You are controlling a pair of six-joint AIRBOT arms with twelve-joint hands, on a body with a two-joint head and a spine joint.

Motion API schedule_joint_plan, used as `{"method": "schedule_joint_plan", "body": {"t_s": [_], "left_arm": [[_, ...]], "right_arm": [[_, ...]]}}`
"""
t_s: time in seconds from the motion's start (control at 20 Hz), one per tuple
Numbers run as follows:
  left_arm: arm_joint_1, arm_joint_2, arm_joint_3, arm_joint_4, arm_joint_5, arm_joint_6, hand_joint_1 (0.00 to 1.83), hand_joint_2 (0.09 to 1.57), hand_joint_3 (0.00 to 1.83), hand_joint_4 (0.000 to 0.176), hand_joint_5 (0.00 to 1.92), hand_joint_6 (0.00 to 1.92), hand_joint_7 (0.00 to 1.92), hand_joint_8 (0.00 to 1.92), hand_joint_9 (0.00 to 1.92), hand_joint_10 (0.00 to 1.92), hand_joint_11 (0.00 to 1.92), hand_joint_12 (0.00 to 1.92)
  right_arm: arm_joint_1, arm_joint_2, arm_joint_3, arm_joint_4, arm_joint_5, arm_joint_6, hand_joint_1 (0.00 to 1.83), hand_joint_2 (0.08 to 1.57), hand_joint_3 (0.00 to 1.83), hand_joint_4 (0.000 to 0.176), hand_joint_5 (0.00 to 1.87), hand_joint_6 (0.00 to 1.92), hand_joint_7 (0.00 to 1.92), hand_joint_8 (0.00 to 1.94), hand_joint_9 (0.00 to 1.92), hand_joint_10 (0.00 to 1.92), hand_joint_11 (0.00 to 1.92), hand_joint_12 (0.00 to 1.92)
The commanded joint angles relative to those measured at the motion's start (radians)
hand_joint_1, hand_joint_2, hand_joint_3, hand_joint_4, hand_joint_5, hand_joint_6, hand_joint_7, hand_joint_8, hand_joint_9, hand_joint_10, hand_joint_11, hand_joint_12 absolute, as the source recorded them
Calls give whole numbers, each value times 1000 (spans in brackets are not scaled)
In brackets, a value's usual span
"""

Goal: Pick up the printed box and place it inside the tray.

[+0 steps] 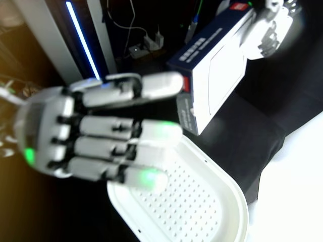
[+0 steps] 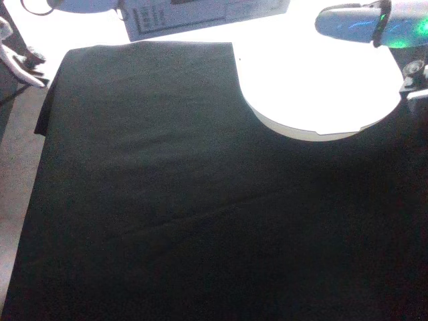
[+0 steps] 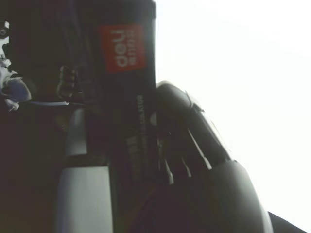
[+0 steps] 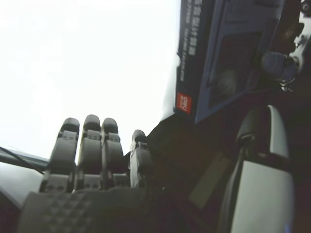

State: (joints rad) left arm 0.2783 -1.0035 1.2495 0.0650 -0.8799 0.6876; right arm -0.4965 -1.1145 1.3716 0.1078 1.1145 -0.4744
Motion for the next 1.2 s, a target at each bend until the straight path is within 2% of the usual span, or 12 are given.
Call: {"method": "schedule_joint_plan", "body": {"t_s": [0.0,0.05,0.1,0.15,0.35,0.55,0.6,0.9,1.0,1.05,1.1,1.15], "left_arm": [[-17,0,0,-14,-134,-8,1186,1278,0,0,622,1443,719,1459,988,1318,1022,1415],[-17,-3,-2,-10,-140,-8,1285,1249,0,0,448,787,717,1433,970,1330,1016,1427],[-17,-4,-4,-8,-142,-8,1184,1306,1,0,549,1387,643,1534,936,1401,978,1498],[-17,-7,-6,-3,-146,-8,1173,1302,0,0,594,1478,658,1521,970,1400,997,1471],[-17,-11,-18,13,-169,-8,1206,1255,0,0,594,1332,853,1413,1022,1308,1022,1375],[-17,-30,-21,21,-188,-7,1194,1272,0,0,562,1394,829,1430,914,1279,942,1455],[-17,-35,-20,21,-192,-7,1194,1271,0,0,565,1388,829,1431,893,1294,926,1457],[-17,-63,-11,22,-201,-7,1185,1289,1,0,545,1382,793,1514,884,1340,894,1495],[-17,-76,-3,21,-205,-7,1181,1284,2,0,612,1454,714,1461,982,1218,996,1357],[-17,-81,0,21,-204,-7,1167,1303,0,0,599,1502,665,1502,973,1253,980,1371],[-17,-85,2,21,-204,-7,1192,1274,0,0,577,1370,806,1444,984,1257,968,1382],[-17,-85,2,21,-206,-8,1207,1250,0,0,610,1292,859,1394,996,1245,970,1386]], "right_arm": [[19,8,8,22,112,6,596,651,0,176,0,0,29,4,130,5,0,666],[23,6,10,22,110,6,615,658,0,176,0,0,7,8,105,10,0,531],[25,4,11,22,108,6,632,660,0,176,0,0,1,1,87,4,0,422],[30,1,13,22,105,6,651,682,10,176,0,0,11,4,90,5,0,400],[43,-12,20,22,99,6,669,721,2,176,0,0,6,2,97,3,0,416],[60,-27,23,22,99,6,698,696,0,176,0,0,46,6,96,0,0,477],[65,-31,23,22,99,7,682,670,0,176,0,0,49,3,101,2,0,617],[74,-64,23,22,99,18,734,793,14,176,3,0,153,6,149,8,0,756],[75,-76,23,19,99,25,757,825,10,176,70,13,223,10,277,37,0,1159],[75,-80,24,17,99,28,826,843,9,176,144,24,300,16,338,42,0,1163],[75,-83,24,17,99,31,887,870,6,147,268,33,389,12,399,35,0,1175],[75,-85,24,14,99,33,1011,925,5,47,595,94,663,41,672,116,138,1278]]}}
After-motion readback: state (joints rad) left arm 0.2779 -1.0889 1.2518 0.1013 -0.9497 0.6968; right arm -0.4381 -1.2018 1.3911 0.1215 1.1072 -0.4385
